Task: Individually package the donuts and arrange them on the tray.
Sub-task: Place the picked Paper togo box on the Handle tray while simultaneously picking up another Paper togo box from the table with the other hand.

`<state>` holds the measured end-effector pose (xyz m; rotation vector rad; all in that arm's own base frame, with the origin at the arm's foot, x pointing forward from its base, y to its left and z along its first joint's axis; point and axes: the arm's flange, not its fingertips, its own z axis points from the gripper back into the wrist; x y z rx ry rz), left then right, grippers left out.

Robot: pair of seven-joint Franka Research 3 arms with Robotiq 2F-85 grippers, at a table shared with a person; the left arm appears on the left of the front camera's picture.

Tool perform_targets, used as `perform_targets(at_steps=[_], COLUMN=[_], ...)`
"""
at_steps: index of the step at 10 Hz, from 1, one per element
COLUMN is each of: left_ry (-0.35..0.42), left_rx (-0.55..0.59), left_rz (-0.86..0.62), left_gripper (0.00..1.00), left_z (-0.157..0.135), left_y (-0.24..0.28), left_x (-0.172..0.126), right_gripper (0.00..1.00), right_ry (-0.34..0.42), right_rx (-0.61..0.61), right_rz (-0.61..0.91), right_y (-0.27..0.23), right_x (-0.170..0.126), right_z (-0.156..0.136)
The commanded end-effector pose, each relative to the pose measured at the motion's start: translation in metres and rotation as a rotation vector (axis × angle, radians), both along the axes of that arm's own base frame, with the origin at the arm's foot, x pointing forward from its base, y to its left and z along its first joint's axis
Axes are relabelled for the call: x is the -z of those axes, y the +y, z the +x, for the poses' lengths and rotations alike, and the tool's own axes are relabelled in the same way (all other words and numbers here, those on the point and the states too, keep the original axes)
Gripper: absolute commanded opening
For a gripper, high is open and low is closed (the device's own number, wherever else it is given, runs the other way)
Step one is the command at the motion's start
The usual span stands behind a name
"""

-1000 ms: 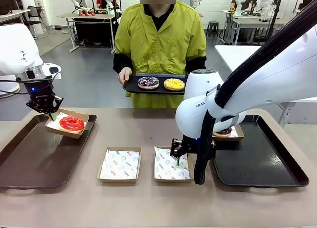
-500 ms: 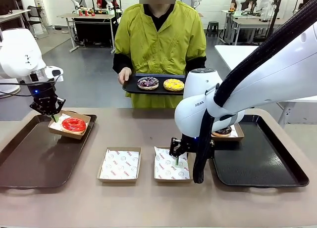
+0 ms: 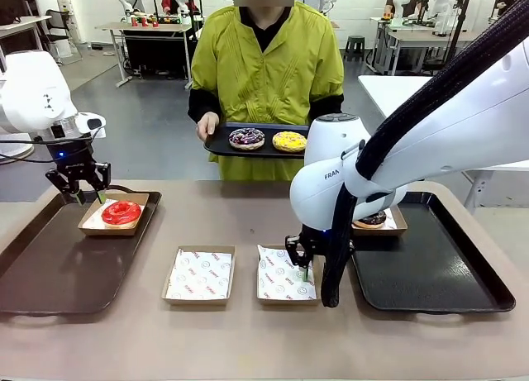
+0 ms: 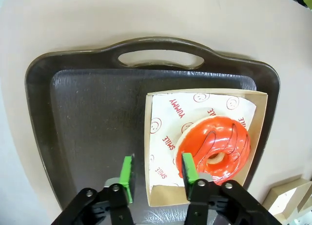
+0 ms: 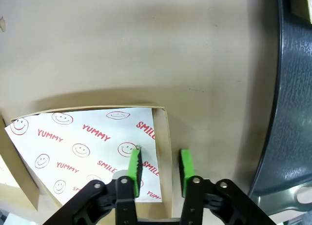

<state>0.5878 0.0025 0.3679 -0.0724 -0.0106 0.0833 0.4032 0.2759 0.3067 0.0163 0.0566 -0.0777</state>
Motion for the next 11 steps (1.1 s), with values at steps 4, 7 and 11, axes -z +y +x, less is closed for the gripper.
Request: perform_targets(at_steps=[4,7,11], left_ry=[-0.011,-0.013,-0.041], left_rx=[0.032,0.040,0.013], left_rz=[-0.016,-0.031,-0.269], left_gripper=[0.78,1.00,1.00], left_z=[-0.001,-0.003,-0.047], left_y=[0.006,0.006,-0.002], left_x=[-0.005,-0.007,-0.052], right_gripper=[0.00,0.00,0.00], right_ry=[-0.032,-0.036,0.006], right_rx=[0.028,0.032,-0.041], right_rz=[-0.026,-0.022,0.023], right_y=[0.006,0.005,-0.007], right_x=[0.002,0.000,-0.034], right_z=[0.001,0.001,0.009])
